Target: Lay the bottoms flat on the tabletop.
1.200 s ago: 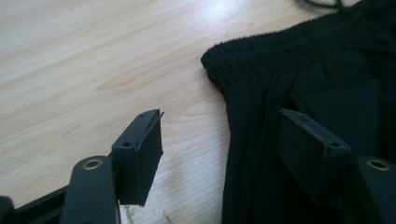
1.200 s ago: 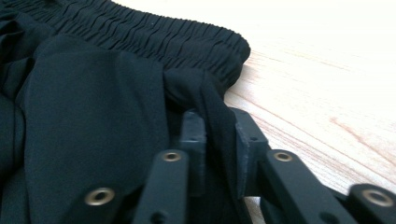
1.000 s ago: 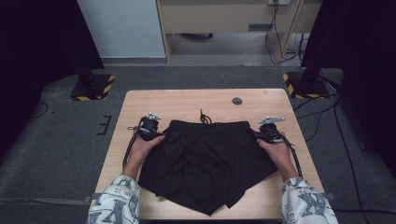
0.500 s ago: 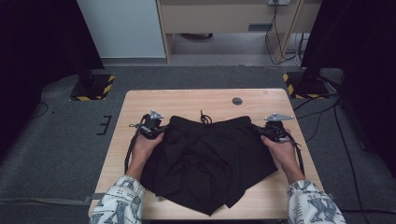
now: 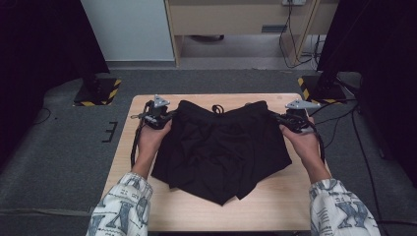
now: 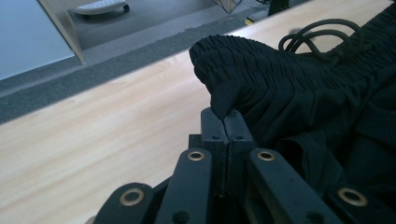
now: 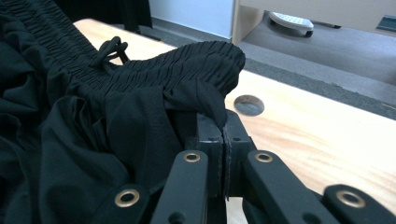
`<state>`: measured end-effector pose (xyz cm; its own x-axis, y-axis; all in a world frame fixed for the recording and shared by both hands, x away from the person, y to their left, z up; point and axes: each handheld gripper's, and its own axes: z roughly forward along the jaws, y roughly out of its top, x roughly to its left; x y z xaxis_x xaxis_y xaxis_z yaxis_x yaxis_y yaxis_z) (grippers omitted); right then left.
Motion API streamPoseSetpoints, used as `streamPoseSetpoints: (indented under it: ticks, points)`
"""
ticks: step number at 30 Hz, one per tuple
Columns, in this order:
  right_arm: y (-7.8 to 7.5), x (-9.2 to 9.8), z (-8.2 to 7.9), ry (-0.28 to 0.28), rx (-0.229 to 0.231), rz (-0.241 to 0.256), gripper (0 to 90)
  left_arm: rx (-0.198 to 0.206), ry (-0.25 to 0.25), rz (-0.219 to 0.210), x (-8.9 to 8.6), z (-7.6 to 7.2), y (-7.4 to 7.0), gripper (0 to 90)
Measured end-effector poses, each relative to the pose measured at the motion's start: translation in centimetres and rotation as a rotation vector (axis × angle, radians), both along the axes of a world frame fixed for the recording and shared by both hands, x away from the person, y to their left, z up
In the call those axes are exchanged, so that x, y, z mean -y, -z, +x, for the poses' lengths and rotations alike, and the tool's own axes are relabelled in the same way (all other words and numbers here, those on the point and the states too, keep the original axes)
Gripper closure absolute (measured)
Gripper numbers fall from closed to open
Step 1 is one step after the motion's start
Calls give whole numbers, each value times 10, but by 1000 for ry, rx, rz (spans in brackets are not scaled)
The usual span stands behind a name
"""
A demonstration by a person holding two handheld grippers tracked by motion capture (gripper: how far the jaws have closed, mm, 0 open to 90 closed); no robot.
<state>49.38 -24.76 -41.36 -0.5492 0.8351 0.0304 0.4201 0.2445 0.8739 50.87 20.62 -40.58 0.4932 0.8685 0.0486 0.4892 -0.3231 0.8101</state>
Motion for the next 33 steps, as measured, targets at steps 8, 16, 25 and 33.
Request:
streamPoseSetpoints:
  ticks: [8, 16, 25, 33]
  points:
    - [-5, 5, 52, 29, -38, 13, 886, -20, -28, 29, 10, 50, -14, 883]
    - [-9, -4, 117, 103, -91, 6, 627, 1, -88, 67, 20, 102, -17, 669]
    - [4, -11, 87, 130, -83, -14, 427, 26, -70, 29, 15, 69, -20, 558]
    - [24, -18, 39, 103, -135, -21, 367, -1, -10, 29, 15, 20, 0, 485]
